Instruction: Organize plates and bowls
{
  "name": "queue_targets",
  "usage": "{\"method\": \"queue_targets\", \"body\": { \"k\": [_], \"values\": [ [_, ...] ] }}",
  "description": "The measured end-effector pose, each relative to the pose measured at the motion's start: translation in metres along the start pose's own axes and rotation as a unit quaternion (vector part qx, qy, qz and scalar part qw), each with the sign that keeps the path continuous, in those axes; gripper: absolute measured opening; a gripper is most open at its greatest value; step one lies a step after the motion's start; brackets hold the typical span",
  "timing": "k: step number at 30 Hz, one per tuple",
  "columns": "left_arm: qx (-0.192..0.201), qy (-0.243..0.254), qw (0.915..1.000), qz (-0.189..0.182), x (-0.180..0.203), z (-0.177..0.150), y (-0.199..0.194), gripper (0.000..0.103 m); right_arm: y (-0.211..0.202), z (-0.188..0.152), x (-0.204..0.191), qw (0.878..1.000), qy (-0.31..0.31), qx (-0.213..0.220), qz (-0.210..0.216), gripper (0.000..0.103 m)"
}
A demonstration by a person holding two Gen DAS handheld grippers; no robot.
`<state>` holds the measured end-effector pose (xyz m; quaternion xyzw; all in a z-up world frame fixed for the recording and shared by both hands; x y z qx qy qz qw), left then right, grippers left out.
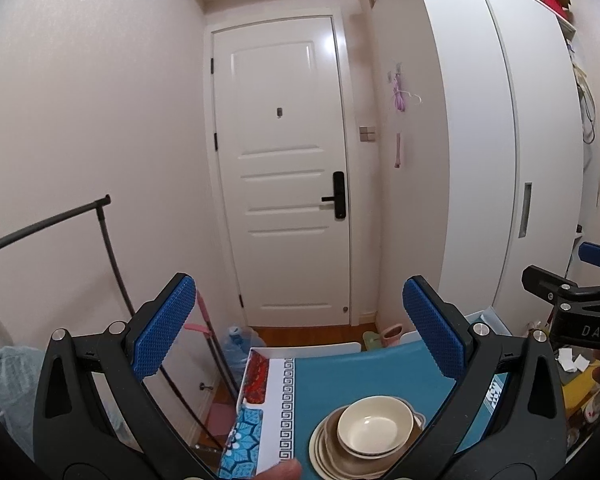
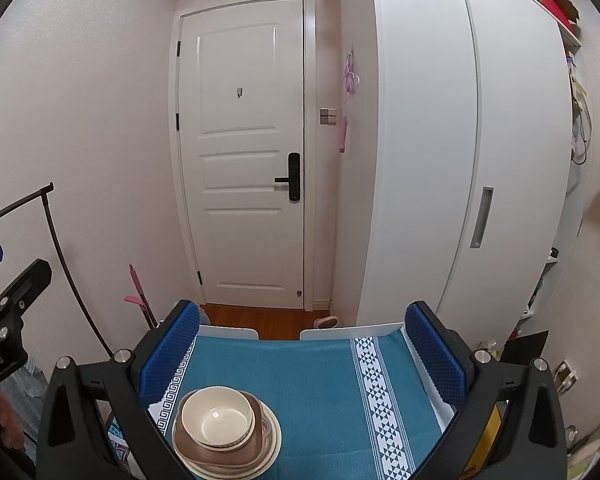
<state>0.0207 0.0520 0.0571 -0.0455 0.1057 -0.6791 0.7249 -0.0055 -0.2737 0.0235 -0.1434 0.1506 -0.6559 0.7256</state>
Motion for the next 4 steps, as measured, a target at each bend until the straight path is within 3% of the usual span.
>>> {"method": "queue_targets", "body": {
  "k": [4],
  "values": [
    [-0.002, -0.002, 1.0, 0.0, -0.0009, 0.0004, 0.0091, 0.103, 0.0049, 0.0004, 0.001, 1.0, 0.0, -0.006, 0.001, 0.103]
  ]
}}
Point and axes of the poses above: each gripper's, at about its wrist camera, not at the fingertips, and y roughly the way its jaws point, x to its right, z to its top, the point moved 3 cm from there along y, roughly the way its jaws point, and after that the axes turned 5 degrees about z, right-handed, at the moved point
